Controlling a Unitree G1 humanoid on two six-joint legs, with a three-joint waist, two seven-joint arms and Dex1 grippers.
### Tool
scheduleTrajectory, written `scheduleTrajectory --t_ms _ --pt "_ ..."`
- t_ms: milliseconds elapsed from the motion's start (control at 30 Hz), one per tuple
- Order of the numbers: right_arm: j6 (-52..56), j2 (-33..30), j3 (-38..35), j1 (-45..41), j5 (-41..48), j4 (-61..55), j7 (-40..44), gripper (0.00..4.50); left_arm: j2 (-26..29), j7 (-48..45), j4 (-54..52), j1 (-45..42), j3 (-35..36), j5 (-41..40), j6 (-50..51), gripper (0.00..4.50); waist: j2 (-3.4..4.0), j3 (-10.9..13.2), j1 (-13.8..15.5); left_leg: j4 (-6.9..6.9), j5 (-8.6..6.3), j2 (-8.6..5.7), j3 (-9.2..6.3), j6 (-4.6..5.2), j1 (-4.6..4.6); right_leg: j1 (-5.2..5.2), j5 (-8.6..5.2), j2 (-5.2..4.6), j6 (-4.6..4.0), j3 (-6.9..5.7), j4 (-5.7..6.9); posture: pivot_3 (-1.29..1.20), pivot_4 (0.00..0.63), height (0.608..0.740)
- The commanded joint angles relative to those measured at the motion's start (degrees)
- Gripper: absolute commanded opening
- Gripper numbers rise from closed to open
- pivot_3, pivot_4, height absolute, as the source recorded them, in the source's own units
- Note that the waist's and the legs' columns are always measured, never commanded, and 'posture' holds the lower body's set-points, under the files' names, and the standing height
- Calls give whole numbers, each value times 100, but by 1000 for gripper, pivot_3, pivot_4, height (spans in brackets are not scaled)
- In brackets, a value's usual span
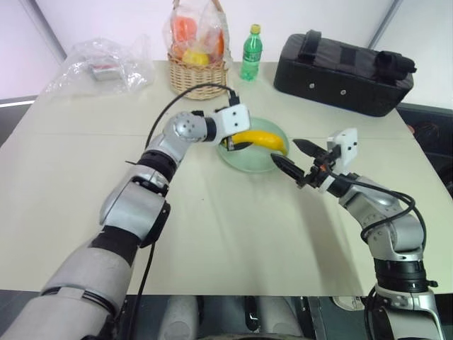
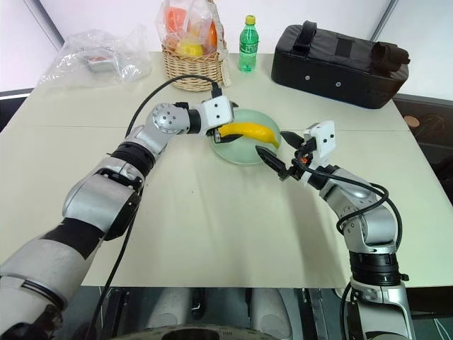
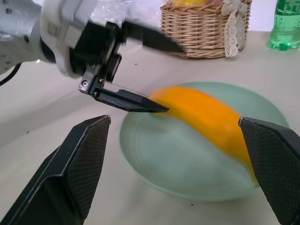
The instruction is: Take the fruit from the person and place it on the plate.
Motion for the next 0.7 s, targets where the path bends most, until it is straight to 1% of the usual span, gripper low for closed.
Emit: scheduleTrajectory --t_ms 33,133,200,300,400,467,567,700 --pt "-148 21 -131 -19 18 -207 -24 4500 28 190 -11 -212 398 -194 -151 4481 0 0 0 0 0 0 0 0 0 0 0 0 0 0 0 0 150 740" --pt "-171 19 -111 -94 7 -123 -18 4500 -64 -39 -123 -370 1466 -1282 536 4481 0 0 -10 1 0 0 0 0 0 0 0 0 0 -1 2 0 150 740" --pt "-179 8 -108 -156 -3 -64 -3 4500 -12 -120 -317 -435 2140 -1947 1074 4481 0 0 -18 2 0 1 -1 0 0 0 0 1 0 -1 3 0 150 740" --pt "-192 -22 -127 -205 -11 -1 30 4500 209 -413 -911 -238 2649 -2512 1873 4481 0 0 -54 2 0 2 -2 0 1 0 0 1 0 -1 6 0 150 740" --pt "-217 -54 -148 -289 -20 144 92 4500 578 -511 -2734 695 2872 -3035 3057 4481 7 -4 -139 0 1 3 -4 -1 4 0 0 1 1 0 11 0 150 740" --pt "-235 -59 -140 -341 -29 227 129 4500 713 -358 -3886 1264 2938 -3327 3814 4481 8 -4 -180 -1 2 7 -2 -3 8 1 0 1 0 4 11 0 150 740" --pt "-272 -57 -81 -466 -51 393 210 4500 970 150 -5750 2271 3208 -3833 4966 4481 8 -4 -159 2 5 9 -7 -9 6 1 1 3 -1 2 16 0 150 740" --pt "-335 -49 -67 -625 -102 636 317 4500 1097 1092 -7496 3325 3695 -4298 5942 4481 8 -4 -124 14 6 10 -7 -10 5 2 1 -4 -1 4 26 0 150 740"
